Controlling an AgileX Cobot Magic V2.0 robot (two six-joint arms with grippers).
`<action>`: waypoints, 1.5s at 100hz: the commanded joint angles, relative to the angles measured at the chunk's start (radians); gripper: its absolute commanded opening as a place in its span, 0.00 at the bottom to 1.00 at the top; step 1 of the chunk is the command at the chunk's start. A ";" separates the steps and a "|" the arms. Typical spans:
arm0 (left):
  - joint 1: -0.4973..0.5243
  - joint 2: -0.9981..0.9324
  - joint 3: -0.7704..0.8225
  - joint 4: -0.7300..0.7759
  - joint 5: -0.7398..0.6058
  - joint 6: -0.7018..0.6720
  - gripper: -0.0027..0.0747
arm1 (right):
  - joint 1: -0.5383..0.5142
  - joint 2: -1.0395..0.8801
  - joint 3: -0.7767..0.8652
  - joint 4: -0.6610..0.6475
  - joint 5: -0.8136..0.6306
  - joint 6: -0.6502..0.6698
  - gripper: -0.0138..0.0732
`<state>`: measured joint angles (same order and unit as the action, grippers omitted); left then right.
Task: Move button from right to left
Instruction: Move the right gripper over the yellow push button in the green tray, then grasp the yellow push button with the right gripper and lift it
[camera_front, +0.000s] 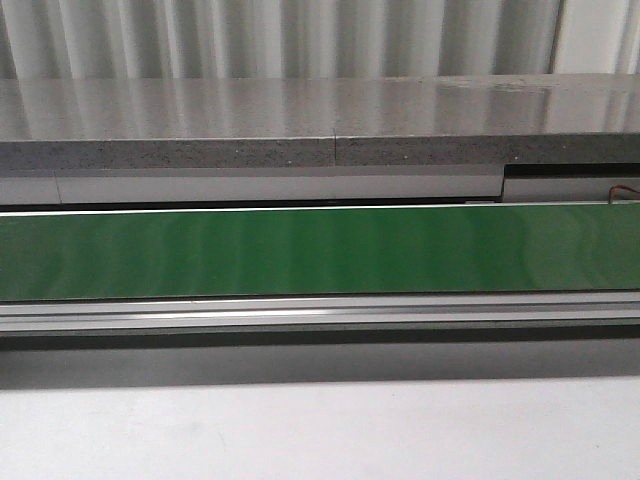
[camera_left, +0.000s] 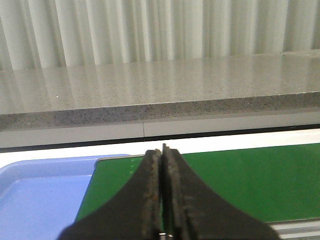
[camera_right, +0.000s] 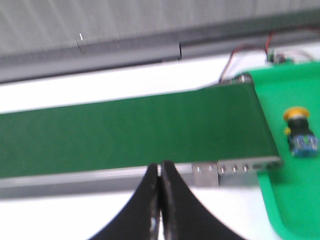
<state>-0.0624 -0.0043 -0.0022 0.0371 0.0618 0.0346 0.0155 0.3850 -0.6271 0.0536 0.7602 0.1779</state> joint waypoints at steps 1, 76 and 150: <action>-0.010 -0.036 0.026 -0.009 -0.086 -0.010 0.01 | -0.008 0.135 -0.146 0.004 0.046 -0.002 0.08; -0.010 -0.036 0.026 -0.009 -0.086 -0.010 0.01 | -0.008 0.417 -0.266 0.012 0.098 -0.001 0.92; -0.010 -0.036 0.026 -0.009 -0.086 -0.010 0.01 | -0.471 0.963 -0.456 -0.059 -0.107 -0.110 0.90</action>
<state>-0.0624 -0.0043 -0.0022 0.0371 0.0618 0.0346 -0.4287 1.3087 -1.0207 0.0083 0.7196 0.1094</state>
